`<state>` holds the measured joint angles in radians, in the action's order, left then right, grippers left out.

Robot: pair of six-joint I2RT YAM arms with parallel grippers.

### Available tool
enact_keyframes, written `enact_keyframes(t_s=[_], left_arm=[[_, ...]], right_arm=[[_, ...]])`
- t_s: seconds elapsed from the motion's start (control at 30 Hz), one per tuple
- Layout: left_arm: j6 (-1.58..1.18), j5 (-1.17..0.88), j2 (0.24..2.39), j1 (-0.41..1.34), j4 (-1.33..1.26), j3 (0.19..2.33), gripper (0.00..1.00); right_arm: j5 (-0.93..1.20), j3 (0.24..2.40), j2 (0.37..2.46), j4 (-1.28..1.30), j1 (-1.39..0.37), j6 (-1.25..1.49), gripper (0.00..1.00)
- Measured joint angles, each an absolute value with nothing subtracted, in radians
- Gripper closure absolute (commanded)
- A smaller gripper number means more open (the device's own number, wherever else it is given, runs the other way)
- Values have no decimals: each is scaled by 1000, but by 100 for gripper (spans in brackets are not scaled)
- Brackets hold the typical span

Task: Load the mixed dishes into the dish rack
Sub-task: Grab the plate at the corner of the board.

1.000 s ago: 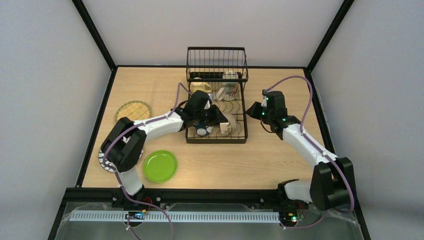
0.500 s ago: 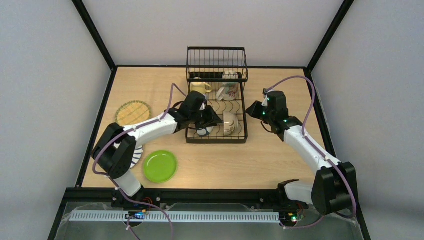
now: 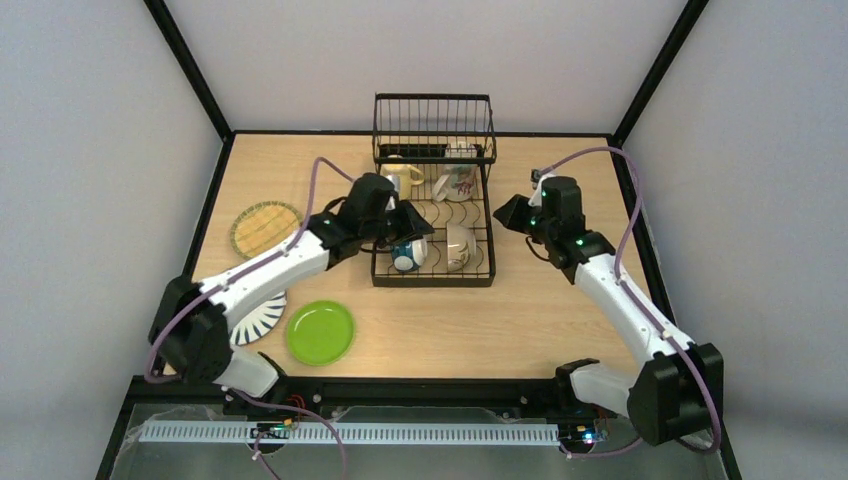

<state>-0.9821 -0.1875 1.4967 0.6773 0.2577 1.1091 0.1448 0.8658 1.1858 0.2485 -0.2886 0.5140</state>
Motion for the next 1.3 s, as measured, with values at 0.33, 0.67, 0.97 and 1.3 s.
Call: enact_keyframes(t_s=[0.33, 0.67, 0.97, 1.3], left_arm=[[-945, -2, 1102, 677, 471, 1114, 35], [-970, 166, 758, 673, 641, 954, 34], [-1023, 192, 599, 673, 763, 839, 27], [-1060, 195, 501, 673, 847, 776, 18]], right_arm=[[188, 977, 1110, 308, -291, 474, 46], [301, 1074, 1187, 356, -499, 413, 46], [315, 1119, 1269, 387, -707, 400, 46], [302, 1108, 1357, 397, -908, 406, 46]])
